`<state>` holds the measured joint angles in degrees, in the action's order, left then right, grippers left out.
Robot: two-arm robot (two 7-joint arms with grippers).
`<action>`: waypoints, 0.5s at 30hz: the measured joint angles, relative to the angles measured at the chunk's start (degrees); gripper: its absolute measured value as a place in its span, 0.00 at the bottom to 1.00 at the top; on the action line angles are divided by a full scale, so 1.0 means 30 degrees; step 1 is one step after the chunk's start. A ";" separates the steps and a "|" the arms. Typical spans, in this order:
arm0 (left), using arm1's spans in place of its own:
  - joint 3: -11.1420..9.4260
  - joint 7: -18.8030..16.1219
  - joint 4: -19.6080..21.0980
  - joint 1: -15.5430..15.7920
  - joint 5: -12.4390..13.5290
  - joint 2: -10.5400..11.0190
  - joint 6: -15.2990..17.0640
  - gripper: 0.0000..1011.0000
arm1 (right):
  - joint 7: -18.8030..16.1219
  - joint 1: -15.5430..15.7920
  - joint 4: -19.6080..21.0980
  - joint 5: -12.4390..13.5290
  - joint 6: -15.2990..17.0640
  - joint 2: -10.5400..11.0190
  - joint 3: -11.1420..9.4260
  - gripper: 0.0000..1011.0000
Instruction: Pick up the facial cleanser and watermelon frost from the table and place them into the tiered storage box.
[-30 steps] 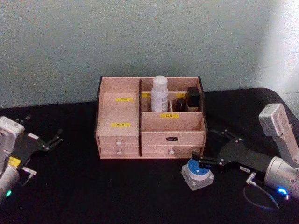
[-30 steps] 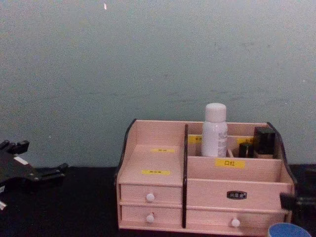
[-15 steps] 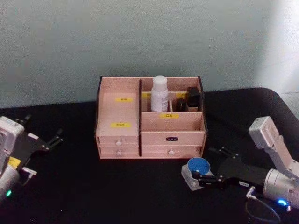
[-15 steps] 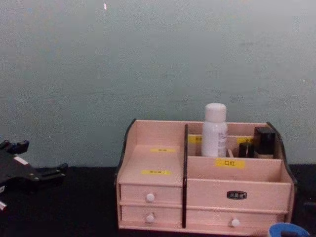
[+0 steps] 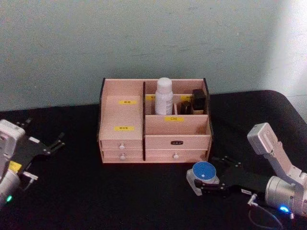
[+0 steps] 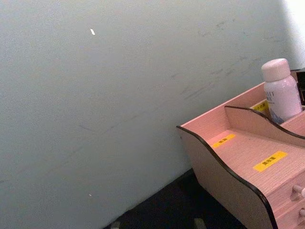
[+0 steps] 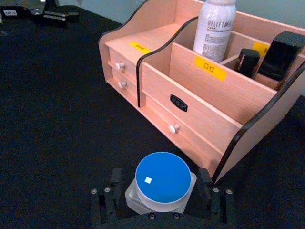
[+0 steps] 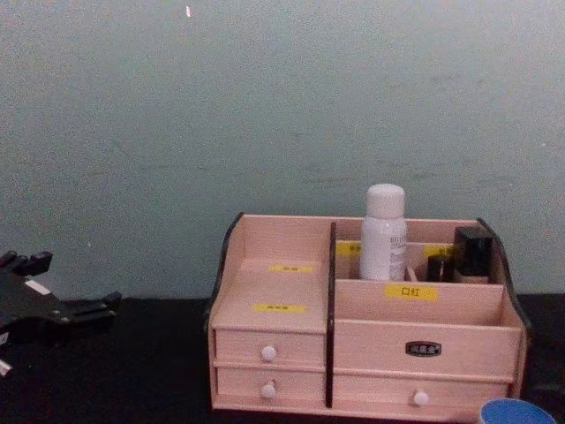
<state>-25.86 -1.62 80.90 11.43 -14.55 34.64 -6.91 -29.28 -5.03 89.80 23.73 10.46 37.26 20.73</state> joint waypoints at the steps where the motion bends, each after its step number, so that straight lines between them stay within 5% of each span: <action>1: 0.0000 0.0000 0.0000 0.0001 0.0000 0.0001 0.0000 0.99 | 0.0004 -0.0059 -0.0075 -0.0001 0.0027 -0.0029 0.0060 0.99; 15: 0.0001 0.0000 0.0001 0.0001 0.0001 0.0000 0.0000 0.99 | 0.0046 -0.0366 -0.0374 -0.0003 0.0423 -0.0152 0.0368 0.99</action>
<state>-25.86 -1.62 80.90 11.43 -14.55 34.65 -6.91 -29.14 -6.13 88.68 23.72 11.73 36.80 21.83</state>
